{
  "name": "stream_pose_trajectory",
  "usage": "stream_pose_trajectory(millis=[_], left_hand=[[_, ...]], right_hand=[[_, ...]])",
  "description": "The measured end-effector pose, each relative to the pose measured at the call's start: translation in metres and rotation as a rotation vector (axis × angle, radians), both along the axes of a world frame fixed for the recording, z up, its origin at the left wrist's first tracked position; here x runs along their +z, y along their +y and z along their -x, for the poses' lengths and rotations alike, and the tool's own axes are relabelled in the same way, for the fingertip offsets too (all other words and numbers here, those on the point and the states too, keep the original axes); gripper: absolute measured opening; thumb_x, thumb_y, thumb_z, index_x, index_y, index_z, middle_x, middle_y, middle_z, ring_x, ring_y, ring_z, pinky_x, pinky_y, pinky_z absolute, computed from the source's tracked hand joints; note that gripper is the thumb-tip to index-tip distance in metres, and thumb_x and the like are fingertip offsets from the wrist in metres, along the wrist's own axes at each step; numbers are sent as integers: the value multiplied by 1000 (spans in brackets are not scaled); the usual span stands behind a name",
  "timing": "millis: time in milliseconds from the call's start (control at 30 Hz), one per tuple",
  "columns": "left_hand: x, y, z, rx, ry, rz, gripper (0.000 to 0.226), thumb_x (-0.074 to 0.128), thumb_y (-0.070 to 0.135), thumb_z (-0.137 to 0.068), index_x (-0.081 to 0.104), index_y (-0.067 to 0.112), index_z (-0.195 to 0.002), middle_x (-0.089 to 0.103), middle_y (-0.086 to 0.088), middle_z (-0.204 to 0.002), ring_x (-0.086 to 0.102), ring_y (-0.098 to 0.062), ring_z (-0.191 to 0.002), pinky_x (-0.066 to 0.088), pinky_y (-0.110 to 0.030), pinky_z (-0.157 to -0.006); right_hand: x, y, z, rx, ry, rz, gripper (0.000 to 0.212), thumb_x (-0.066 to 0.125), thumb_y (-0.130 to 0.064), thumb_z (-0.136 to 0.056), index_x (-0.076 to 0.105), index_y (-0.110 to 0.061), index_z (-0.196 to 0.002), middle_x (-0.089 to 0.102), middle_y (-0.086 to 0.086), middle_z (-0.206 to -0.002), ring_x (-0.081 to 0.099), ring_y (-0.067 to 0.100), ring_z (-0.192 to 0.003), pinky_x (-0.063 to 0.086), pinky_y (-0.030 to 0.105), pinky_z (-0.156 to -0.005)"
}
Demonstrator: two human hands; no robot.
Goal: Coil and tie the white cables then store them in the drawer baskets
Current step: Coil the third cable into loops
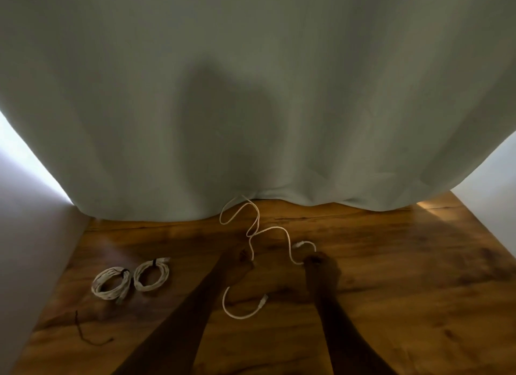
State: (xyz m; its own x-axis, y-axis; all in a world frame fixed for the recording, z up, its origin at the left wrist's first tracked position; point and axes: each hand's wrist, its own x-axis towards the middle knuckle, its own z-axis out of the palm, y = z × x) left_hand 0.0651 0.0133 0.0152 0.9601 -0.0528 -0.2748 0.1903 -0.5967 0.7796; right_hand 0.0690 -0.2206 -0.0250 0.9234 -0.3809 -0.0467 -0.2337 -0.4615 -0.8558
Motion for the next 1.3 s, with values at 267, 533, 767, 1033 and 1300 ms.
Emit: stream_pose_trajectory(millis=[267,533,767,1033,1300], left_hand=[[53,1,-31,3,-197,-36,64,53,57,-91,40,23,-143,44,2,-145,43,-21,-135,36,-28,-109],[135,10,-80,-69,-428,195,45,67,36,-91,53,28,-133,57,9,-127,54,-2,-114,41,-11,-84],[190,-4,-83,-57,-257,796,31,48,22,-101,63,6,-79,57,-8,-64,57,-22,-62,54,-38,-67],[215,1,-77,-165,33,1220,53,33,48,-102,61,3,-96,30,4,-45,25,-7,-37,24,-21,-40],[241,0,-86,-57,-129,1283,34,50,23,-95,59,-2,-118,74,-15,-94,65,-16,-55,51,-23,-51]], right_hand=[[101,0,-50,296,-410,14,18,71,-11,-91,68,-20,-107,72,-11,-95,67,2,-87,53,18,-73],[193,26,-81,625,-570,-11,13,66,-11,-95,75,-15,-104,74,-10,-98,70,12,-94,56,27,-84],[247,58,-103,555,-663,-146,13,65,-11,-96,77,-14,-101,74,-10,-95,68,15,-80,59,35,-62],[237,94,-99,508,-517,-319,19,54,-15,-102,73,-17,-98,69,-4,-78,58,10,-56,43,24,-47],[214,123,-59,744,4,-291,25,37,-32,-109,58,-17,-108,57,4,-63,43,9,-40,38,24,-39]])
